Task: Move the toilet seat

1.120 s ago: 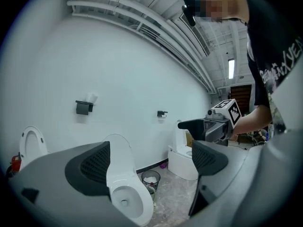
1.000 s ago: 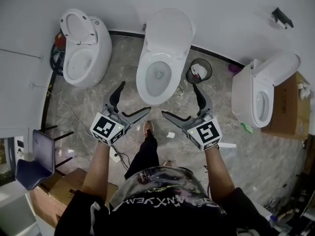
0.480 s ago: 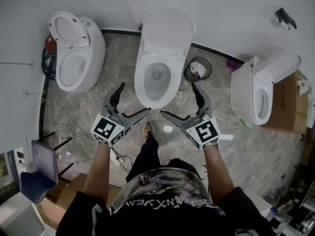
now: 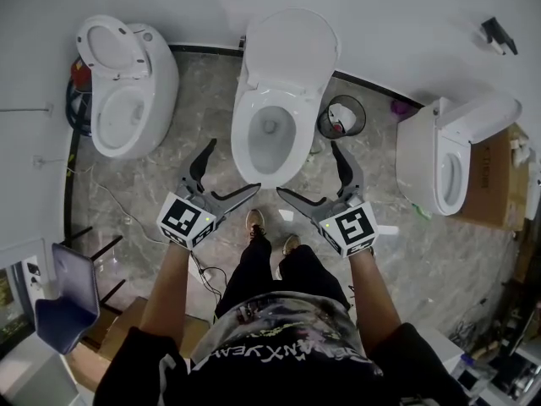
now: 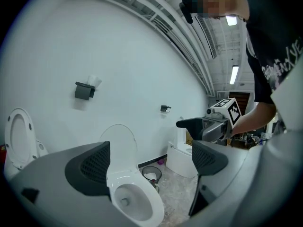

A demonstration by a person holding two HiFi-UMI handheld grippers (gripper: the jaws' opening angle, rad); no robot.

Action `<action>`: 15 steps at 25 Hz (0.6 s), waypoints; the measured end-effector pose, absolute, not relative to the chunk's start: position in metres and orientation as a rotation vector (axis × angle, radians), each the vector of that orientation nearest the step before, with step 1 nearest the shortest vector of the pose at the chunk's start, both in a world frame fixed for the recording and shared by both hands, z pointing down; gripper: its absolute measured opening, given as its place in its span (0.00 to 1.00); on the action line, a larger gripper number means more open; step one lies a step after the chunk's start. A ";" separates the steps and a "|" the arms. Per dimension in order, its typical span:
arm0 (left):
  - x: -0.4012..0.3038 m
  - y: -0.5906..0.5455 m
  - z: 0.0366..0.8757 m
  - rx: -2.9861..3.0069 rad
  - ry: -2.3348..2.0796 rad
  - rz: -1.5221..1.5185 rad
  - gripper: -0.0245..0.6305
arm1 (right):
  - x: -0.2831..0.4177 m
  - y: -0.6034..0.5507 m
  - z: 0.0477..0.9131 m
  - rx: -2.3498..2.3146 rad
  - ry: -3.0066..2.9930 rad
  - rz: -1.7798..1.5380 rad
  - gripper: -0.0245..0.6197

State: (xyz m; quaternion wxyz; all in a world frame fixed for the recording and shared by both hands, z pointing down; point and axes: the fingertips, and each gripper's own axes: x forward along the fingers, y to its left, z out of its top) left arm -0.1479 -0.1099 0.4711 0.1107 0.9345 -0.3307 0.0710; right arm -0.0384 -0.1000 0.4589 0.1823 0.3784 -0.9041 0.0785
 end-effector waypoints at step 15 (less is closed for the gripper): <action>-0.121 -0.132 0.533 2.688 -1.000 0.273 0.83 | -0.008 -0.125 0.525 1.064 -2.552 0.300 0.95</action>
